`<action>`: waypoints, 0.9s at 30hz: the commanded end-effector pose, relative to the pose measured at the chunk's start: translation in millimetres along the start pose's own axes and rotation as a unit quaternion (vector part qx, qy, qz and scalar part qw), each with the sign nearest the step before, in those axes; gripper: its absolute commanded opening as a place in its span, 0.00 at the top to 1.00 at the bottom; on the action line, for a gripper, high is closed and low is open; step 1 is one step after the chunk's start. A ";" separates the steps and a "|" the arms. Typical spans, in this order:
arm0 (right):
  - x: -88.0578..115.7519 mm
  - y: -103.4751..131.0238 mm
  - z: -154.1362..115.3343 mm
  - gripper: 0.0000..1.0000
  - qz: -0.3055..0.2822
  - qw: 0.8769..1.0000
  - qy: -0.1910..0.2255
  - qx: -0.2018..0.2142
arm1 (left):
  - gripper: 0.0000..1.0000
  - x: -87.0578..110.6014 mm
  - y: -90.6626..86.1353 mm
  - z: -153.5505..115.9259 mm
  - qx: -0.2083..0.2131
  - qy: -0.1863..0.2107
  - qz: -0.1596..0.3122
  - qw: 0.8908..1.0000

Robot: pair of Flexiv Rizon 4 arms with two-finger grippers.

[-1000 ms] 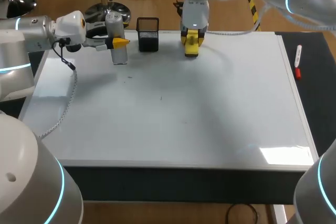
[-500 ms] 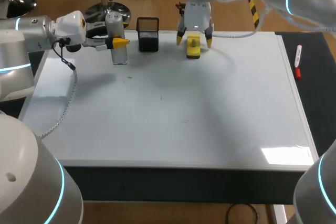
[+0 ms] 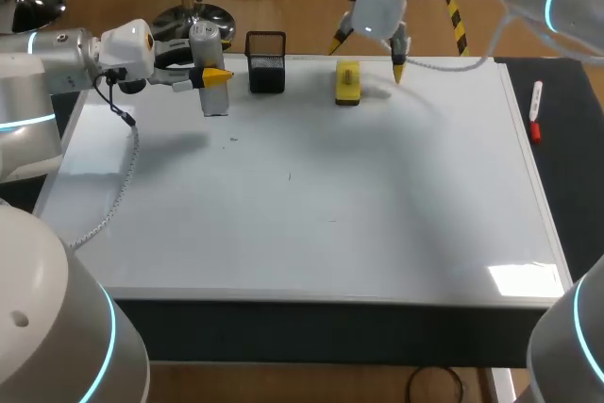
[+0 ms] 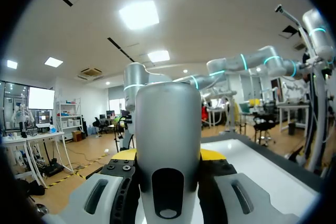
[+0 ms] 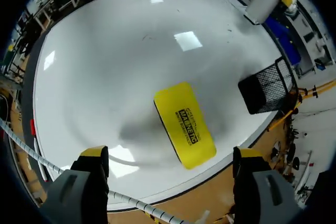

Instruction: Pick up the inspection probe, press it on each red-marked spot on the whiteboard one by one, put down the probe, pick up the eraser, and wipe off all the red marks.

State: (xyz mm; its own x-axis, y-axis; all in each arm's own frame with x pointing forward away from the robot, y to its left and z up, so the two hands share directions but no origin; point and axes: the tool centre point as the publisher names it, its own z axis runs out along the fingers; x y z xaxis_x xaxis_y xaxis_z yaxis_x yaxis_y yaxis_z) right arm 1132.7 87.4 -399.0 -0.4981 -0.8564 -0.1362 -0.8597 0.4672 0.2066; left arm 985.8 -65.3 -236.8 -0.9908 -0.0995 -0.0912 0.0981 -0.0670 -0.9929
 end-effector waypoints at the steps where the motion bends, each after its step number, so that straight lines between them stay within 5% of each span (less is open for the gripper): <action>1: 12.6 7.1 -29.5 0.00 0.027 1.000 -0.012 0.008 | 1.00 1.0 -1.2 -0.1 0.000 -0.001 0.001 1.000; 13: 26.2 -0.8 -97.4 0.00 0.156 0.983 -0.094 -0.011 | 1.00 1.0 -1.2 -0.1 0.000 -0.001 0.001 1.000; 27: 55.5 -14.2 -133.3 0.00 0.269 0.948 -0.158 -0.062 | 1.00 1.0 -1.2 -0.1 0.000 -0.001 0.001 1.000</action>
State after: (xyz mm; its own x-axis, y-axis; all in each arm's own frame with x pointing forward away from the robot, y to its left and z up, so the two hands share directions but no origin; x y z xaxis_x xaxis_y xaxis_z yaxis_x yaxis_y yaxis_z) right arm 1137.6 17.5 -279.6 -0.8807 -0.4087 -0.2395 -0.4735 0.7730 0.4222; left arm 985.8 -65.3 -236.8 -0.9909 -0.0995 -0.0912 0.0981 -0.0669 -0.9929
